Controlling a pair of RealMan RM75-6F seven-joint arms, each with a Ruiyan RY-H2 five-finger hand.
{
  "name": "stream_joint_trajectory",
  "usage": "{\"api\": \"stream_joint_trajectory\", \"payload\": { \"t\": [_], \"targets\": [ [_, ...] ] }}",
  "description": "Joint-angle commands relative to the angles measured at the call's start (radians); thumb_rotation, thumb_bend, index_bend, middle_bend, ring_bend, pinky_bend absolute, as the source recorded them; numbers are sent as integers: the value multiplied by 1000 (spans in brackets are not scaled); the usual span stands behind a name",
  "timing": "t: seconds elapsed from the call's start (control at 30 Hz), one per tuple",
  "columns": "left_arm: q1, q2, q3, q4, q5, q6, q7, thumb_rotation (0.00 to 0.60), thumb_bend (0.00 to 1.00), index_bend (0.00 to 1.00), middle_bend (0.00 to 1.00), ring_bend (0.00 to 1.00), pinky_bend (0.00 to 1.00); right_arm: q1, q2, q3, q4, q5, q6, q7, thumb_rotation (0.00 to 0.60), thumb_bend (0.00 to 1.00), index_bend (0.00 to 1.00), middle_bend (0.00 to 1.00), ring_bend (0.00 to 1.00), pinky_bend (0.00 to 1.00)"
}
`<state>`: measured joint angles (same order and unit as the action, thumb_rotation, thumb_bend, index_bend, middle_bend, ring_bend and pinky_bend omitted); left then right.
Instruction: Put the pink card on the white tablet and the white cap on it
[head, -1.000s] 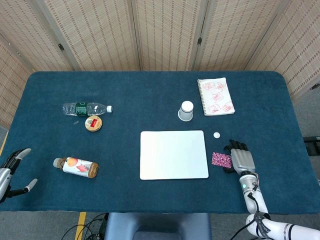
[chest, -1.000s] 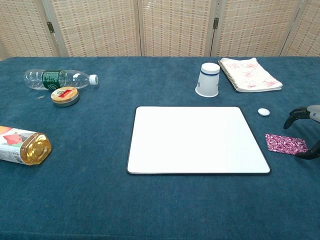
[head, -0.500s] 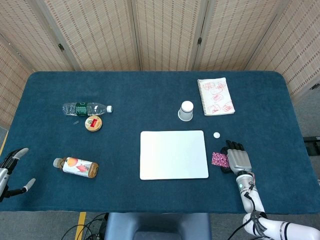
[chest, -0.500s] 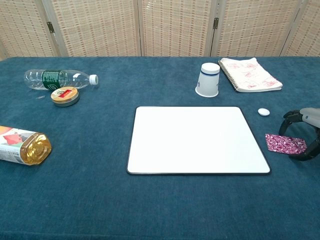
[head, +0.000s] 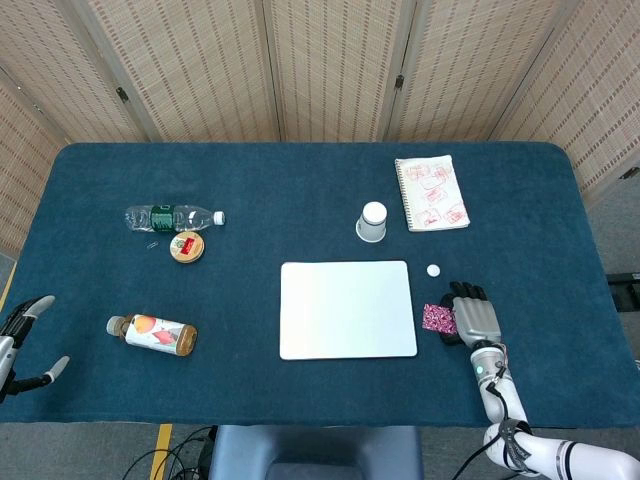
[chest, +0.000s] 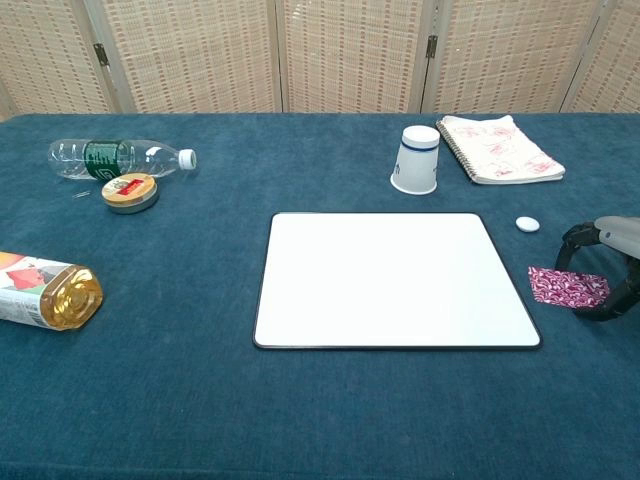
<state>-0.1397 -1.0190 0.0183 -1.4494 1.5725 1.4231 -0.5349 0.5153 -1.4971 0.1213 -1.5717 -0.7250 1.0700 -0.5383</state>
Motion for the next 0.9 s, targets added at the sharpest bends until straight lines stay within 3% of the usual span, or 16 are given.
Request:
{"api": "stream_joint_trajectory", "payload": {
  "t": [0.03,0.6,0.9],
  "targets": [
    [-1,-1,0,1,0,-1,-1,600,340,1,97,72,231,-1,1,0,-7,-10,9,4,600,179,403,99,0,0],
    [-1,1,-3,-3,-12,-10,0,600,340,1,97,72,231,8,46,26,-105,-74,48,25,600,182,406,102,0,0],
    [0,8,-4,9,-14,-9,-42,600,340,2,97,72,231,114,-30,82,-40,-6,-34,-23,600,182,407,102,0,0]
  ]
}}
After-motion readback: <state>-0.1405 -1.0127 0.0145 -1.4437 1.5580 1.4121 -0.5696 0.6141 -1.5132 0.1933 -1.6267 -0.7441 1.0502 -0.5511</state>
